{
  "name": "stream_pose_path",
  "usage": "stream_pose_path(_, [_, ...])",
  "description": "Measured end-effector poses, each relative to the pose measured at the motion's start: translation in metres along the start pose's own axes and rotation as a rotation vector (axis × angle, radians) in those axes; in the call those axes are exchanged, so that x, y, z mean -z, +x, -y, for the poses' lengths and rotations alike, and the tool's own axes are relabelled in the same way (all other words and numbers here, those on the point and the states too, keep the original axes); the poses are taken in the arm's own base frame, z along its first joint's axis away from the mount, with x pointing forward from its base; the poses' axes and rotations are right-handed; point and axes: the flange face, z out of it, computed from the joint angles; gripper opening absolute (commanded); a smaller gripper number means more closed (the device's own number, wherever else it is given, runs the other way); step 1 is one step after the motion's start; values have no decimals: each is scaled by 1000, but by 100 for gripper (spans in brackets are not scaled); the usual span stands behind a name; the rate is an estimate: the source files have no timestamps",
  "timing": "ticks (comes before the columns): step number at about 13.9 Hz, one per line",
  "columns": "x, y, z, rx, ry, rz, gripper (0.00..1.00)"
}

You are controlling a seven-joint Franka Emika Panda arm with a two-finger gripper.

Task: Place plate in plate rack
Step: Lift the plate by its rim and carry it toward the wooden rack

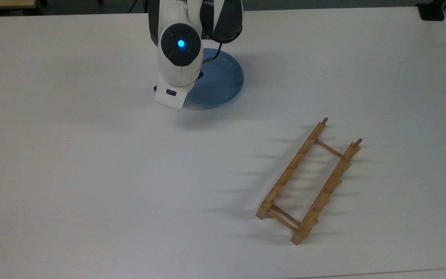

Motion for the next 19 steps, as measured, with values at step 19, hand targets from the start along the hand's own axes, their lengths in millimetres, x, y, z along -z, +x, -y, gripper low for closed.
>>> stream_pose_path(19, [314, 26, 158, -522, -180, -679, 0])
